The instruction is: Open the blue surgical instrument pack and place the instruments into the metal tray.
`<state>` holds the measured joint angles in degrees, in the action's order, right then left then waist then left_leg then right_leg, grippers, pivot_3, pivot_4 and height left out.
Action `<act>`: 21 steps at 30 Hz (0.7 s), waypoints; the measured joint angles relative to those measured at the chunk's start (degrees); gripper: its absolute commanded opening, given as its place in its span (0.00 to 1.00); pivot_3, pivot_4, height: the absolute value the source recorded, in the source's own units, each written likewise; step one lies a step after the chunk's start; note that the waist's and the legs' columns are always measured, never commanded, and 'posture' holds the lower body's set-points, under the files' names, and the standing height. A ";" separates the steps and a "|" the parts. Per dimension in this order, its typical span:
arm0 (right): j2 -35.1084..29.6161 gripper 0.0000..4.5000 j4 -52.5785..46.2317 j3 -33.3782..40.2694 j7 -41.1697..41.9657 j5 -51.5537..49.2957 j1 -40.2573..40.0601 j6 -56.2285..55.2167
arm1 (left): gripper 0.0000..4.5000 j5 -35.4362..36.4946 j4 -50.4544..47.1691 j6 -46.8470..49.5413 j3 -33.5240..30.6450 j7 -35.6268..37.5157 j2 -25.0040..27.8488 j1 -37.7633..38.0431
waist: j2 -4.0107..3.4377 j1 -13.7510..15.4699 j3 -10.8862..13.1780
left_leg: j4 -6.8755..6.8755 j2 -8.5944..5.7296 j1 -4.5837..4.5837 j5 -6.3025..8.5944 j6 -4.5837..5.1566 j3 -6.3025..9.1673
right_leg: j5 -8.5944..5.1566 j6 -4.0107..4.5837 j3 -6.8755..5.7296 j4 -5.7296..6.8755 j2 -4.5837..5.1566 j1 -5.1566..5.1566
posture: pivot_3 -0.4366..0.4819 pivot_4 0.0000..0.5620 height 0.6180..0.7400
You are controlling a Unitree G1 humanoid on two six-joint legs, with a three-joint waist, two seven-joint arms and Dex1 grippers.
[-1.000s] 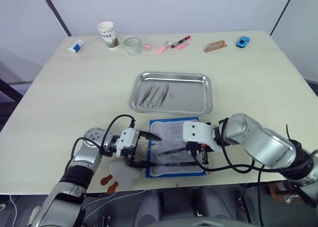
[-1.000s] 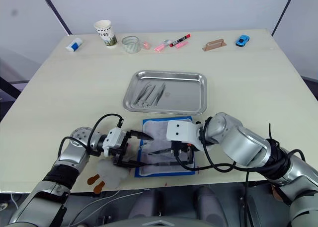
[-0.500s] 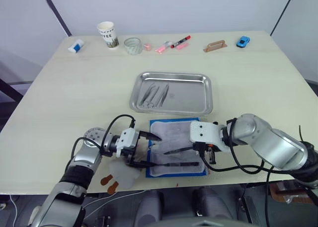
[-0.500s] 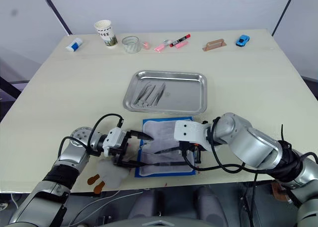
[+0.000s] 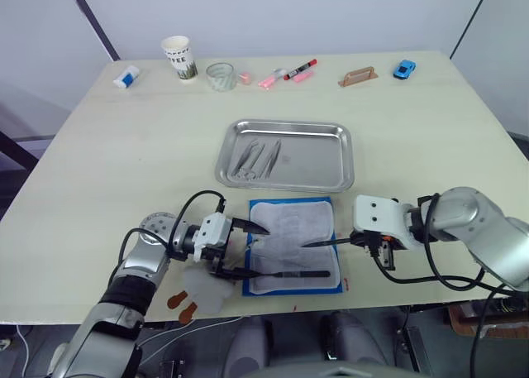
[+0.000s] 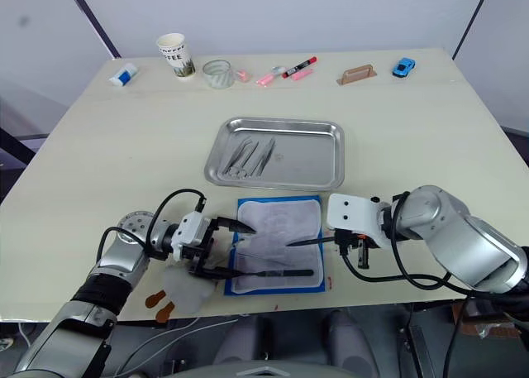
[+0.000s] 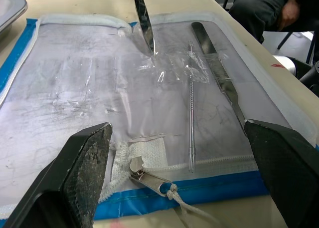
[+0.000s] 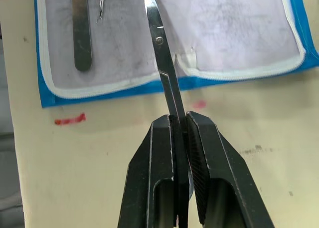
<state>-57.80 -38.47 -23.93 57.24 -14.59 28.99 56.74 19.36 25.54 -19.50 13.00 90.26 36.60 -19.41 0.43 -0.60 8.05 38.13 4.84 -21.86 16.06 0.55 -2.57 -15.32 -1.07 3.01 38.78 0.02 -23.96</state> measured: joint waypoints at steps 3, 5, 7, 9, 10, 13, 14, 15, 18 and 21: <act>-1.87 0.01 0.65 5.94 0.92 -2.14 -4.14 -1.77 | 1.00 -0.02 -0.11 0.31 -0.01 -0.02 0.00 -0.04 | 0.01 -0.05 0.01 | 0.00 0.00 0.00 0.00 0.00 0.00 | -0.02 -0.03 0.00 -0.01 0.00 0.01 | 0.48 0.27 0.98; -1.84 0.01 1.51 8.22 1.08 -3.14 -5.31 -2.52 | 1.00 -0.03 -0.13 0.41 -0.02 -0.03 0.00 -0.06 | 0.01 -0.07 0.01 | 0.00 0.00 0.01 0.00 0.00 -0.01 | -0.03 -0.04 0.01 -0.01 0.00 0.01 | 0.48 0.27 0.98; -0.07 0.01 2.99 10.97 0.63 -4.79 -5.51 -2.92 | 1.00 -0.04 -0.15 0.46 -0.02 -0.03 -0.01 -0.06 | 0.01 -0.06 0.01 | -0.01 0.00 0.01 0.00 0.00 0.00 | -0.03 -0.05 0.01 -0.01 0.00 0.01 | 0.48 0.27 0.98; 3.88 0.01 4.29 13.42 -1.17 -6.48 -5.06 -2.00 | 1.00 -0.08 -0.22 0.59 0.02 -0.08 -0.09 -0.14 | 0.01 -0.06 0.02 | -0.01 -0.01 -0.01 0.00 0.00 0.00 | 0.00 -0.02 0.02 -0.01 -0.01 0.01 | 0.48 0.27 0.98; 5.51 0.01 5.00 13.97 -2.13 -7.17 -4.75 -1.48 | 1.00 -0.08 -0.29 0.65 0.02 -0.08 -0.09 -0.13 | 0.02 -0.03 0.02 | -0.01 -0.01 0.00 0.00 0.00 0.01 | 0.01 0.01 0.01 -0.01 -0.01 0.01 | 0.48 0.27 0.98; 10.19 0.01 6.25 15.63 -5.49 -9.01 -3.84 1.08 | 1.00 -0.09 -0.44 0.83 0.00 -0.13 -0.17 -0.09 | 0.01 0.00 0.02 | -0.01 -0.01 -0.04 0.00 0.00 0.00 | 0.03 0.03 0.01 -0.02 0.00 0.01 | 0.48 0.27 0.98; 13.28 0.01 6.98 16.51 -7.63 -9.62 -2.90 2.59 | 1.00 -0.09 -0.49 0.96 -0.06 -0.16 -0.14 -0.05 | 0.02 -0.09 0.02 | -0.01 -0.02 -0.02 0.00 0.00 0.00 | 0.04 0.03 0.02 -0.01 -0.01 0.01 | 0.48 0.27 0.98; 17.62 0.01 7.78 17.74 -10.80 -10.46 -1.65 4.64 | 1.00 -0.20 -0.69 1.24 -0.05 -0.30 -0.26 -0.09 | 0.02 -0.09 0.02 | 0.00 -0.02 -0.03 0.00 0.00 0.01 | 0.04 0.03 0.02 0.00 -0.01 0.01 | 0.48 0.27 0.98; 26.59 0.01 9.75 19.52 -17.99 -11.15 1.44 8.84 | 1.00 -0.46 -1.16 1.63 -0.05 -0.50 -0.55 -0.21 | 0.00 -0.07 0.03 | -0.02 -0.02 -0.05 0.00 0.00 0.03 | 0.04 0.04 0.02 0.01 -0.02 0.00 | 0.48 0.27 0.98; 36.49 0.01 13.63 21.51 -26.39 -10.22 5.57 12.25 | 1.00 -0.61 -1.50 1.77 -0.28 -0.59 -0.57 0.00 | -0.03 -0.11 0.04 | -0.02 -0.04 -0.06 0.00 0.00 0.02 | 0.05 0.03 0.04 0.01 -0.01 -0.01 | 0.48 0.27 0.98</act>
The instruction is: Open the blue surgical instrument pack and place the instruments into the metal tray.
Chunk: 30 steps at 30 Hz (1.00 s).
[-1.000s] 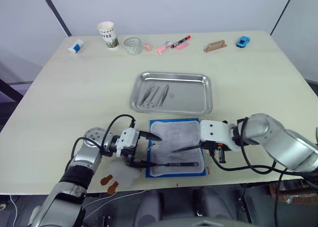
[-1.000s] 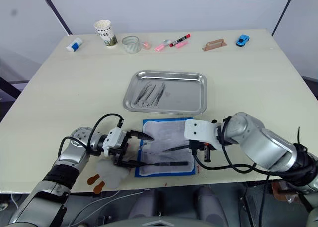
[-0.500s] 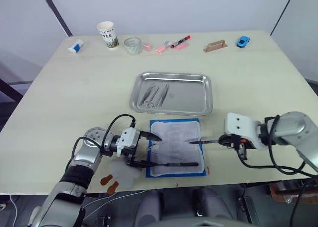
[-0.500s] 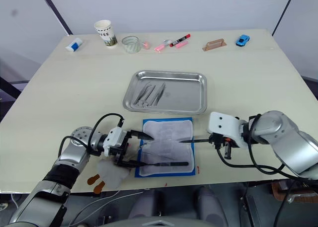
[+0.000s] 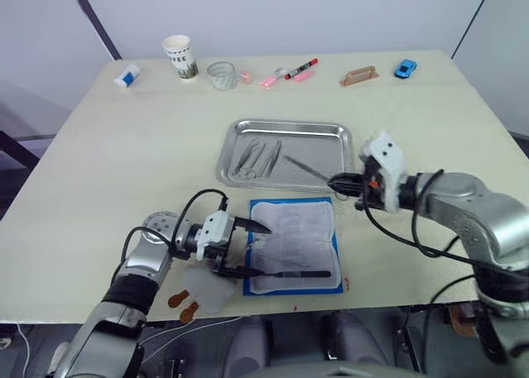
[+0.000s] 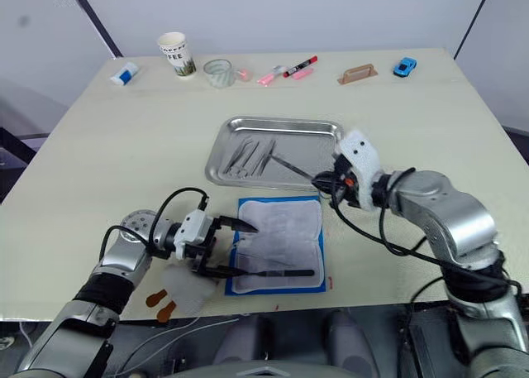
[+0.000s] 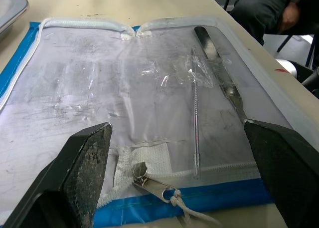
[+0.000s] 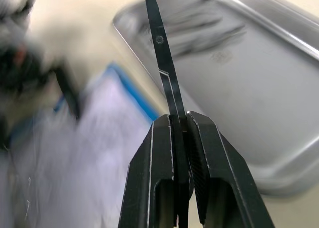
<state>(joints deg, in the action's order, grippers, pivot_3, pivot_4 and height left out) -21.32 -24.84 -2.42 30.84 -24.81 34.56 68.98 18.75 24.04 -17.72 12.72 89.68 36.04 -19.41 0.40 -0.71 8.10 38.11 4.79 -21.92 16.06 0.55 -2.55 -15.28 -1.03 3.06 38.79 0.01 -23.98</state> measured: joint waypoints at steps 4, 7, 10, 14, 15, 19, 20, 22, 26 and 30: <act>7.70 0.01 5.42 -0.32 -8.69 2.74 4.32 2.72 | 1.00 -0.05 -0.52 0.32 -0.20 -0.17 -0.24 0.25 | 0.00 0.13 0.00 | 0.00 0.00 -0.06 0.00 0.00 0.01 | 0.00 0.00 -0.01 -0.03 0.01 -0.01 | 0.48 0.27 0.98; 12.92 0.01 10.64 -0.21 -14.08 5.31 6.30 2.16 | 1.00 -0.14 -0.87 0.57 -0.55 -0.23 -0.25 0.51 | 0.00 -0.12 0.00 | 0.00 -0.04 -0.07 0.00 0.00 -0.01 | 0.00 -0.01 0.07 0.01 0.01 -0.05 | 0.48 0.27 0.98; 17.75 0.01 15.95 -0.13 -19.13 7.53 9.12 1.95 | 1.00 -0.19 -1.11 0.84 -0.85 -0.50 -0.40 0.80 | -0.01 -0.12 0.00 | 0.00 -0.04 -0.09 0.00 0.00 0.03 | 0.00 -0.01 0.04 0.03 0.00 -0.07 | 0.48 0.27 0.98; 23.16 0.01 21.44 1.10 -24.82 10.04 11.49 0.36 | 1.00 -0.30 -1.63 1.02 -1.00 -0.84 -0.43 1.15 | 0.00 -0.13 0.00 | -0.01 -0.04 -0.09 0.00 0.00 0.02 | 0.00 -0.01 0.05 0.01 0.01 -0.07 | 0.48 0.27 0.98; 24.54 0.01 23.09 1.29 -26.29 10.73 11.54 -0.37 | 1.00 -0.31 -1.76 1.04 -1.02 -0.95 -0.43 1.18 | 0.00 -0.14 0.00 | -0.01 -0.03 -0.09 0.00 0.00 0.02 | 0.00 -0.01 0.05 0.02 0.01 -0.07 | 0.48 0.27 0.98; 27.97 0.01 27.99 2.52 -30.29 12.48 11.59 -2.82 | 1.00 -0.44 -2.07 1.12 -1.06 -1.14 -0.44 1.30 | 0.00 -0.15 0.00 | -0.01 -0.03 -0.11 0.00 0.00 0.02 | 0.00 -0.01 0.05 0.01 0.02 -0.08 | 0.48 0.27 0.98; 28.83 0.01 29.48 3.16 -31.55 12.94 11.69 -4.11 | 1.00 -0.46 -2.08 1.14 -1.08 -1.15 -0.45 1.30 | -0.01 -0.18 0.00 | -0.01 -0.03 -0.11 0.00 0.00 0.02 | 0.00 -0.01 0.05 0.01 0.02 -0.08 | 0.48 0.27 0.98; 28.94 0.01 31.98 3.70 -33.13 13.30 11.75 -5.88 | 1.00 -0.49 -2.11 1.16 -1.10 -1.21 -0.51 1.33 | 0.00 -0.16 0.00 | -0.01 -0.03 -0.11 0.00 0.00 0.02 | 0.00 -0.01 0.05 0.01 0.03 -0.07 | 0.48 0.27 0.98; 28.98 0.01 35.36 5.13 -35.23 13.56 11.78 -7.90 | 1.00 -0.49 -2.11 1.16 -1.15 -1.24 -0.53 1.36 | -0.01 -0.25 0.01 | -0.03 -0.03 -0.11 0.00 0.00 0.02 | 0.00 -0.02 0.05 0.01 0.03 -0.08 | 0.48 0.27 0.98; 29.10 0.01 37.77 5.62 -36.77 13.16 12.01 -9.32 | 1.00 -0.49 -2.10 1.16 -1.18 -1.30 -0.59 1.47 | -0.01 -0.37 0.01 | -0.04 -0.04 -0.10 0.00 0.00 0.02 | 0.00 -0.01 0.05 0.01 0.03 -0.08 | 0.48 0.27 0.98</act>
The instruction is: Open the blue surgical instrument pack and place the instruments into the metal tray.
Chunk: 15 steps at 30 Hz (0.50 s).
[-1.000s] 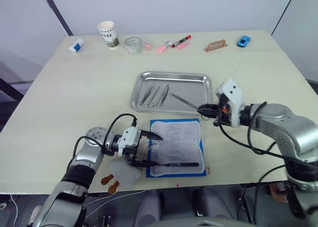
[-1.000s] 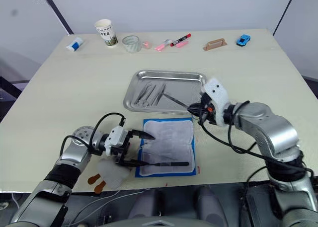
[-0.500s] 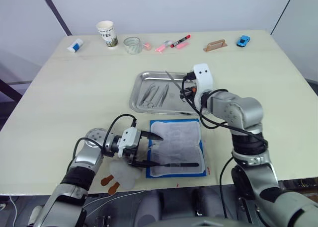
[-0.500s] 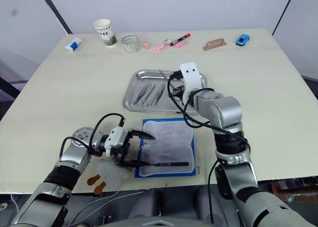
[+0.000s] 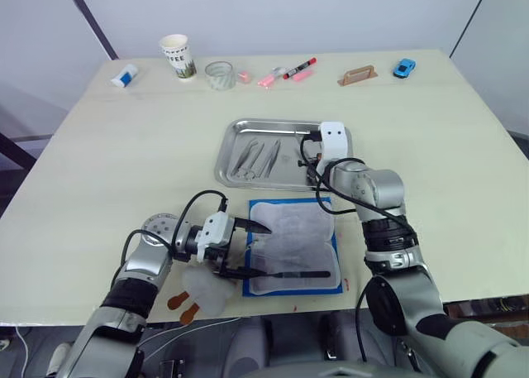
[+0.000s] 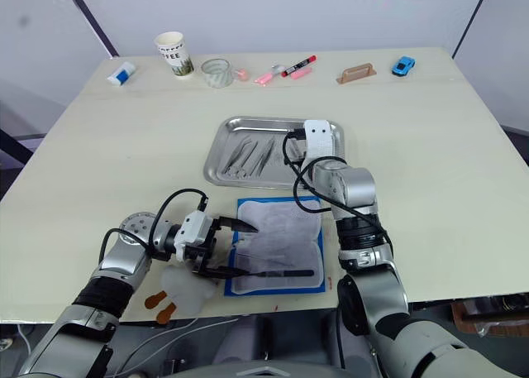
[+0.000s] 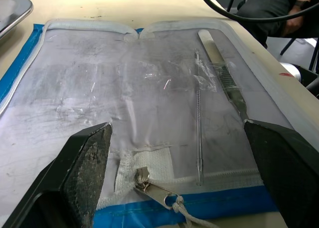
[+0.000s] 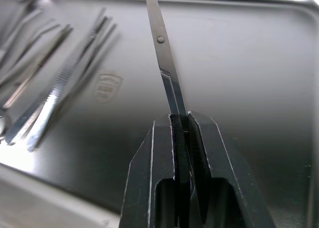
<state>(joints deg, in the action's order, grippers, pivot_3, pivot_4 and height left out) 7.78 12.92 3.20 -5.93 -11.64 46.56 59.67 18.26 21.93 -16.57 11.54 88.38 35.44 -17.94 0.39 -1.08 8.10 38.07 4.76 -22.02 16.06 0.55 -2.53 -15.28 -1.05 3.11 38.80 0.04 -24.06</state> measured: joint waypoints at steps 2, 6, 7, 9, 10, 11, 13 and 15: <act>0.04 0.01 0.93 0.11 -0.98 -0.44 0.07 -0.72 | 1.00 0.00 0.00 0.00 -0.01 -0.03 -0.04 0.02 | 0.00 0.00 0.00 | 0.00 0.00 0.00 0.00 0.00 0.00 | 0.00 0.00 0.00 0.00 0.00 0.00 | 0.48 0.27 0.98; 0.09 0.01 2.74 0.65 -2.68 -1.66 0.83 -2.47 | 1.00 0.00 0.01 0.00 -0.09 -0.05 -0.10 0.07 | 0.00 0.00 0.00 | 0.00 0.00 0.01 0.00 0.00 0.00 | 0.00 0.00 0.00 0.00 0.00 0.00 | 0.48 0.27 0.98; 0.11 0.01 3.32 0.71 -3.04 -2.03 1.22 -2.70 | 1.00 0.00 0.02 0.00 -0.10 -0.05 -0.11 0.08 | 0.00 -0.03 0.00 | 0.00 0.00 0.01 0.00 0.00 0.00 | 0.00 0.00 0.00 0.00 0.00 0.00 | 0.48 0.27 0.98; 0.12 0.01 4.23 0.65 -3.44 -2.70 1.77 -3.15 | 1.00 0.00 0.03 -0.01 -0.12 -0.05 -0.13 0.12 | 0.00 -0.03 0.00 | -0.01 0.00 0.00 0.00 0.00 0.00 | 0.00 0.00 0.00 0.00 0.00 0.00 | 0.48 0.27 0.98; 0.12 0.01 4.70 0.53 -3.52 -3.00 1.93 -3.56 | 1.00 0.00 0.03 -0.02 -0.13 -0.05 -0.13 0.13 | 0.00 -0.03 0.00 | -0.01 0.00 0.00 0.00 0.00 0.00 | 0.00 0.00 0.00 -0.01 0.00 0.00 | 0.48 0.27 0.98; 0.12 0.01 5.07 0.24 -3.50 -3.17 2.03 -3.79 | 1.00 0.00 0.04 -0.02 -0.14 -0.05 -0.14 0.14 | 0.00 -0.03 0.00 | -0.01 0.00 0.00 0.00 0.00 0.00 | 0.00 0.00 0.00 -0.01 0.00 0.00 | 0.48 0.27 0.98; 0.12 0.01 5.36 -0.27 -3.21 -3.60 2.14 -3.86 | 1.00 0.00 0.03 -0.02 -0.19 -0.07 -0.14 0.18 | 0.00 -0.05 0.00 | -0.01 0.00 0.01 0.00 0.00 0.00 | 0.00 0.00 0.01 -0.01 0.00 0.00 | 0.48 0.27 0.98; 0.12 0.10 5.66 -1.04 -2.58 -4.16 2.30 -3.86 | 1.00 0.00 0.04 -0.03 -0.26 -0.09 -0.14 0.25 | 0.00 -0.09 0.00 | -0.01 0.00 0.01 0.00 0.00 0.00 | 0.00 0.00 0.00 -0.01 0.00 0.00 | 0.48 0.27 0.98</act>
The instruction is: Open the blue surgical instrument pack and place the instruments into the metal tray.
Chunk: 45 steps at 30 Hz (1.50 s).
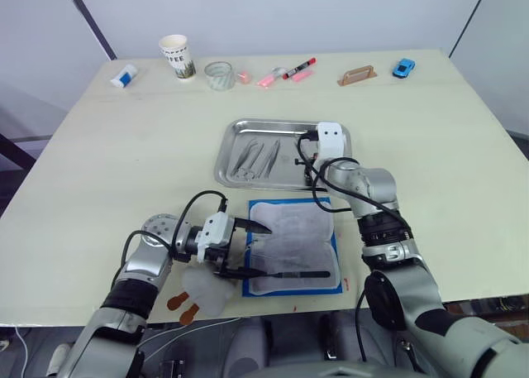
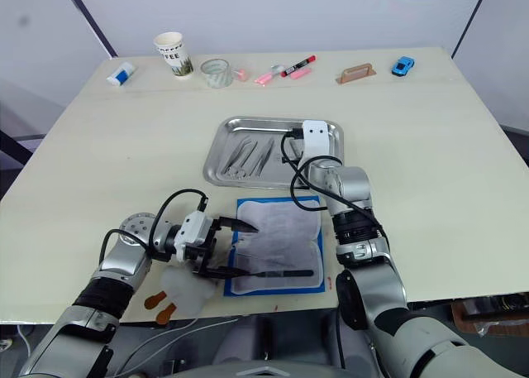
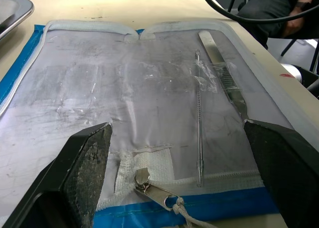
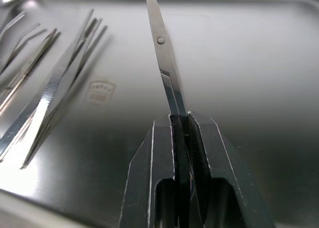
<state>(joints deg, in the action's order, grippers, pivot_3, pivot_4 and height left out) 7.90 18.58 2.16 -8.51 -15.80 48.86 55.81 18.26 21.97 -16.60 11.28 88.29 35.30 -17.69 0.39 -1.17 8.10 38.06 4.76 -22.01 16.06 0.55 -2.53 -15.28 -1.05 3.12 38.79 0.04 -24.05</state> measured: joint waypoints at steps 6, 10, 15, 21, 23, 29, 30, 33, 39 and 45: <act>-0.02 0.67 0.09 -2.24 3.12 -1.26 0.03 0.64 | 1.00 0.00 0.02 -0.03 -0.06 -0.04 0.00 0.15 | 0.00 -0.02 0.00 | -0.01 0.00 -0.01 0.00 0.00 0.00 | 0.00 0.00 0.00 -0.01 0.00 -0.01 | 0.48 0.27 0.98; -0.02 0.98 -0.82 -3.06 4.31 -1.94 0.04 1.60 | 1.00 0.00 0.05 -0.05 -0.07 -0.04 -0.01 0.17 | 0.00 -0.02 0.00 | -0.01 0.00 -0.01 0.00 0.00 0.00 | 0.00 0.00 0.00 -0.01 0.00 -0.01 | 0.48 0.27 0.98; -0.08 0.98 -3.94 -4.27 5.51 -2.36 0.04 1.81 | 1.00 0.00 0.16 -0.14 -0.07 0.00 -0.02 0.11 | 0.00 -0.01 0.00 | -0.01 0.00 -0.03 0.00 0.00 0.00 | 0.00 0.00 0.00 -0.01 0.00 -0.02 | 0.48 0.27 0.98; -0.33 0.98 -11.26 -3.66 8.54 -4.68 -0.03 5.19 | 1.00 0.00 0.72 -0.34 -0.01 0.22 -0.18 -0.27 | -0.01 0.05 0.01 | -0.01 0.00 -0.04 0.00 0.00 0.02 | 0.00 0.00 -0.01 -0.01 0.00 -0.04 | 0.48 0.27 0.98; -0.85 0.98 -12.67 -3.42 9.57 -5.09 -0.31 5.99 | 1.00 0.00 0.98 -0.47 0.02 0.31 -0.30 -0.41 | -0.01 0.10 0.00 | -0.01 0.00 -0.04 0.00 0.00 0.02 | 0.00 0.00 -0.02 -0.01 0.00 -0.03 | 0.48 0.27 0.98; -7.26 0.98 -14.14 -6.77 17.24 -4.72 -4.25 3.79 | 1.00 -0.02 1.20 -0.59 0.08 0.40 -0.44 -0.59 | -0.02 0.18 0.01 | -0.01 -0.03 -0.05 0.00 0.00 0.02 | -0.01 -0.01 0.02 -0.01 0.01 -0.03 | 0.48 0.27 0.98; -8.85 0.98 -15.29 -7.50 19.59 -4.52 -5.13 1.73 | 1.00 -0.03 1.24 -0.62 0.07 0.43 -0.44 -0.61 | -0.02 0.18 0.01 | -0.01 -0.03 -0.05 0.00 0.00 0.03 | -0.01 -0.01 0.01 -0.01 0.00 -0.04 | 0.48 0.27 0.98; -12.30 0.98 -19.04 -9.49 25.56 -4.79 -7.53 -2.82 | 1.00 -0.04 1.27 -0.67 0.08 0.45 -0.46 -0.62 | -0.02 0.20 0.01 | -0.01 -0.03 -0.04 0.00 0.00 0.04 | -0.01 -0.02 0.01 -0.03 0.00 -0.03 | 0.48 0.27 0.98; -23.55 0.98 -28.19 -11.44 39.87 -5.72 -17.90 -12.02 | 1.00 -0.10 1.68 -0.75 0.28 0.46 -0.70 -0.99 | -0.01 0.22 0.01 | -0.01 -0.15 -0.06 0.00 0.00 0.10 | -0.04 -0.09 0.14 -0.06 0.00 0.01 | 0.48 0.27 0.98; -31.47 0.98 -34.77 -10.57 52.22 -8.28 -25.32 -20.99 | 1.00 -0.13 2.02 -0.86 0.49 0.62 -0.99 -1.59 | -0.01 0.52 0.02 | 0.00 -0.24 -0.10 0.00 0.01 0.21 | -0.08 -0.15 0.19 -0.09 -0.02 0.05 | 0.48 0.27 0.98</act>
<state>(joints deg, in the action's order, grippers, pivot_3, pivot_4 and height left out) -23.57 -16.19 -8.41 43.71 -24.08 23.54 34.82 18.13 23.99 -17.45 11.77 88.91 34.32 -19.28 0.38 -0.65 8.12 38.06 4.52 -22.11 16.06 0.56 -2.32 -15.35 -1.20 3.31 38.70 0.02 -24.00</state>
